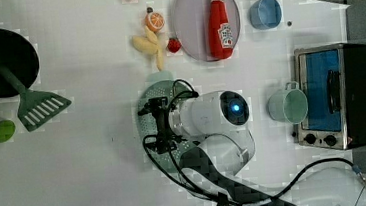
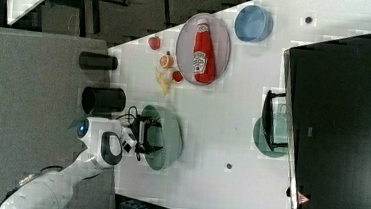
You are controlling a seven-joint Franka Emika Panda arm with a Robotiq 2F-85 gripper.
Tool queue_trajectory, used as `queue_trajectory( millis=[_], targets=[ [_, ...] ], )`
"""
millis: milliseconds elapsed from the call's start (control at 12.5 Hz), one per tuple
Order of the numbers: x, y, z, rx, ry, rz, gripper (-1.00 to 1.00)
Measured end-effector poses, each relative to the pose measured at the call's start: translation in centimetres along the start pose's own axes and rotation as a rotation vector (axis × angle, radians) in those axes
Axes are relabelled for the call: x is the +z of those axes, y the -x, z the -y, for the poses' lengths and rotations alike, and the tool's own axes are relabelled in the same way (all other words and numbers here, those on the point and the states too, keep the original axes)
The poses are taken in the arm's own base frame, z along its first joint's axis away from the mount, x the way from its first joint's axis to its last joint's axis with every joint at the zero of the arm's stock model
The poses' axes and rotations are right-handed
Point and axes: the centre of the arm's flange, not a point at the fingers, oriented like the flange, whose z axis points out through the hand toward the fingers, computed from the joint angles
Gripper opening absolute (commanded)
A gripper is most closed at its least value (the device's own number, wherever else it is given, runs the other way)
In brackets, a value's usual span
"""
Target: Drag strainer right to left.
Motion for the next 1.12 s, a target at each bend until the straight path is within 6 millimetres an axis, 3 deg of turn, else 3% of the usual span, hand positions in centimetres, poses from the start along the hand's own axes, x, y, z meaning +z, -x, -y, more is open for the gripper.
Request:
queue_trajectory(
  millis=[320,640,1120],
  targets=[
    [-0.6,3.8,1.1,0.028,-0.016,0.058,1.00],
    [0.1,6.6,1.2,0.006,-0.031,0.073,1.00],
    [0.1,8.3,0.2,-0.052,-0.023,0.046,1.00]
  ],
)
